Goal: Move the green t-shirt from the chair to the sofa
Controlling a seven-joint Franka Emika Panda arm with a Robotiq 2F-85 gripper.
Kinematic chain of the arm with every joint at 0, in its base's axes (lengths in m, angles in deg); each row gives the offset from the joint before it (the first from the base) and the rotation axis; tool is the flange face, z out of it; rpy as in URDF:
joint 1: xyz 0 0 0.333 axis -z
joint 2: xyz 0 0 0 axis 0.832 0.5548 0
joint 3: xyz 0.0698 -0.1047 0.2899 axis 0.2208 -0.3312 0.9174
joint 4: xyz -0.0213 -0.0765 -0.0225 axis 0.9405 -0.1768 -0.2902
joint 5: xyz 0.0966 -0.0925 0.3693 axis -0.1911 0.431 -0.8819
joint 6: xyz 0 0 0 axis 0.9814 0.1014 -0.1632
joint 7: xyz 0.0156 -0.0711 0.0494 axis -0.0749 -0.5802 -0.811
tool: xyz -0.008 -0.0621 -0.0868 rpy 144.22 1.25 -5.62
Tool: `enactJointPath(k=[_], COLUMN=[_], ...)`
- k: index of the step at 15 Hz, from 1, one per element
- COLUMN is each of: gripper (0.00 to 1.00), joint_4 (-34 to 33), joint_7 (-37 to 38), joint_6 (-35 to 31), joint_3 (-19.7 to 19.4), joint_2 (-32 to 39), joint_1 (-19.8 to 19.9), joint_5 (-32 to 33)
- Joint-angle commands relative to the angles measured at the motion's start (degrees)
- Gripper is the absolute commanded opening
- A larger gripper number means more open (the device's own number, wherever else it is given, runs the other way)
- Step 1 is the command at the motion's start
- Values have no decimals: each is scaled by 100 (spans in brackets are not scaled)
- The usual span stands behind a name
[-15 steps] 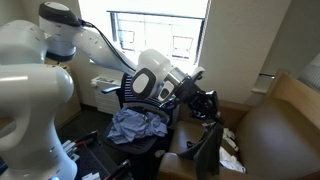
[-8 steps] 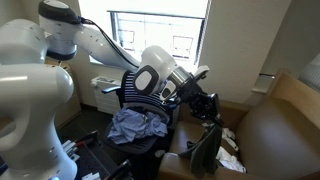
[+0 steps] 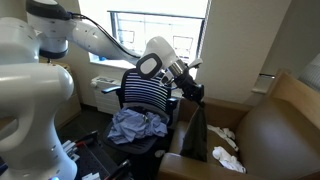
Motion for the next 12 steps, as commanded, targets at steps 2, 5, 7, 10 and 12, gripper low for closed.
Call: enactJointPath(k=[2,5,7,10,12], gripper=[5,25,53,70,59], joint_4=[-44,3,62,47,62], joint_7=[560,597,588,741,841], joint_6=[-447,-442,-443,-438,-445], joint_3=[52,74,117,111,129], joint_2=[-250,-247,-266,-230,-218], joint_1=[-306,-288,-212,-199,-210], joint_5=[501,544,590,891,1020])
